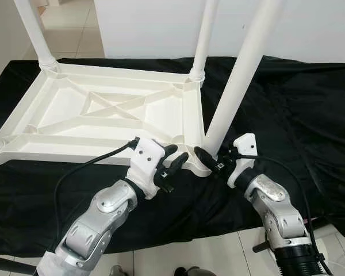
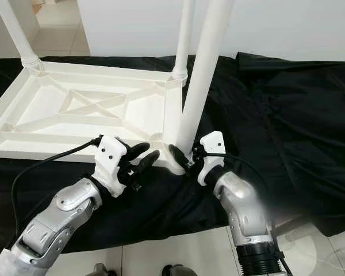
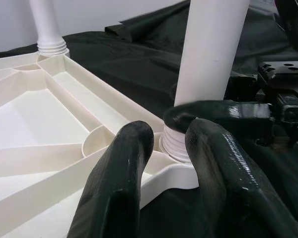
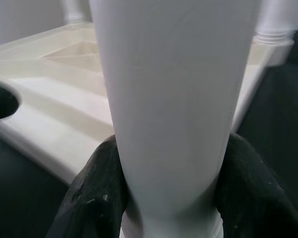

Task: Building children table

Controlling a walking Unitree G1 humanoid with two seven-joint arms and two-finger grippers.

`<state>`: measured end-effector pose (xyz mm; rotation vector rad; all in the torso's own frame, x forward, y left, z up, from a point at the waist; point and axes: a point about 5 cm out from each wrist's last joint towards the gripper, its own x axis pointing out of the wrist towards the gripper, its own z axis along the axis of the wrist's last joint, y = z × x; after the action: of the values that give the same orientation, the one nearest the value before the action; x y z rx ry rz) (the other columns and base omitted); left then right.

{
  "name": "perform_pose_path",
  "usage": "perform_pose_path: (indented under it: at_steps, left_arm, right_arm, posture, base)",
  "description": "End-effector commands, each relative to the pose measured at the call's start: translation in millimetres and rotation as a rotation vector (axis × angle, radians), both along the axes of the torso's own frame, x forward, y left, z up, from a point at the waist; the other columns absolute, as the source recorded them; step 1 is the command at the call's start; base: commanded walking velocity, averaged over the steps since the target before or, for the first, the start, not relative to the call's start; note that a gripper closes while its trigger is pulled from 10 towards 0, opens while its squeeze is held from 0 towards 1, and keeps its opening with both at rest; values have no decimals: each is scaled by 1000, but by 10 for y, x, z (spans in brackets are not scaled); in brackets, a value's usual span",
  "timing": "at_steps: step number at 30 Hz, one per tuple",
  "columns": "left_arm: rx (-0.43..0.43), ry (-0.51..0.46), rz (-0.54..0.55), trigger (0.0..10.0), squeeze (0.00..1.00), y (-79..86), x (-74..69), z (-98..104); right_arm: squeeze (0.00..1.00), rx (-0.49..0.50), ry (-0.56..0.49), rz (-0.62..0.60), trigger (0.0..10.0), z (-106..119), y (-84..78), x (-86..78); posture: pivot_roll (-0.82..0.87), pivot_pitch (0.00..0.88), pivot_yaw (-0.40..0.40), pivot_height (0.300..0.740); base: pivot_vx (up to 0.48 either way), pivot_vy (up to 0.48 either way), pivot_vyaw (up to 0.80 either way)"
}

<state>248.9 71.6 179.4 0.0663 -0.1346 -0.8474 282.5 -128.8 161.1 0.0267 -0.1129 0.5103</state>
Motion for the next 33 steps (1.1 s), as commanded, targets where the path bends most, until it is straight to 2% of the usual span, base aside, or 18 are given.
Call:
perform_pose_path:
  at_steps: [1,3,7,8,9,12,16,17,19,22,24,25,27,28,29,33]
  left_arm:
    - [22,9,-132,10000,0,-5,-37,-23]
    - [28,8,-124,10000,0,25,-17,-18]
    - [25,11,-118,10000,0,35,-9,-19]
    - [18,14,-108,10000,0,44,4,-16]
    - [18,14,-108,10000,0,44,4,-16]
    - [6,14,-99,10000,0,45,17,-2]
    - [5,15,-103,10000,0,44,15,-1]
    - [5,15,-104,10000,0,44,15,-2]
    - [14,13,-109,10000,0,42,12,-9]
    - [16,11,-111,10000,0,40,13,-9]
    - [15,12,-114,10000,0,33,8,-10]
    - [15,12,-114,10000,0,33,8,-10]
    - [17,16,-132,10000,0,7,-30,-26]
    - [17,16,-132,10000,0,7,-30,-26]
    - [18,18,-146,10000,0,-18,-58,-37]
    - [18,19,-153,10000,0,-47,-64,-44]
  right_arm:
    - [0,90,43,-102,10000,-31,59,-43]
    - [0,80,39,-255,10000,-13,74,-61]
    - [0,79,49,-324,10000,-22,87,-69]
    - [0,86,63,-398,10000,-31,144,-80]
    - [0,86,63,-398,10000,-31,144,-80]
    - [0,108,73,-399,10000,-2,317,-118]
    - [20,114,68,-415,10000,34,275,-125]
    - [1000,115,69,-422,10000,38,265,-126]
    - [1000,157,75,-376,10000,47,276,-133]
    - [1000,149,52,-329,10000,82,265,-139]
    - [1000,94,34,-245,10000,80,211,-163]
    - [1000,94,34,-245,10000,80,211,-163]
    - [1000,55,42,-118,10000,52,101,-213]
    - [1000,55,42,-118,10000,52,101,-213]
    - [0,0,14,-26,10000,67,23,-239]
    - [0,-61,-4,86,10000,83,-42,-217]
  posture:
    - [-78,134,-34,740]
    - [-79,135,-34,740]
    - [-83,137,-34,740]
    - [-84,138,-32,740]
    - [-84,138,-32,740]
    - [-86,138,-27,740]
    - [-88,138,-27,740]
    - [-88,138,-27,740]
    - [-86,136,-28,740]
    - [-86,135,-28,740]
    - [-86,130,-31,740]
    - [-86,130,-31,740]
    - [-87,127,-34,740]
    - [-87,127,-34,740]
    - [-89,122,-34,740]
    - [-94,118,-34,740]
  base:
    - [0,0,0]
    - [0,0,0]
    - [0,0,0]
    - [0,0,0]
    - [0,0,0]
    - [0,0,0]
    - [0,0,0]
    - [0,0,0]
    - [0,0,0]
    - [0,0,0]
    - [0,0,0]
    - [0,0,0]
    - [0,0,0]
    - [0,0,0]
    - [0,0,0]
    - [0,0,0]
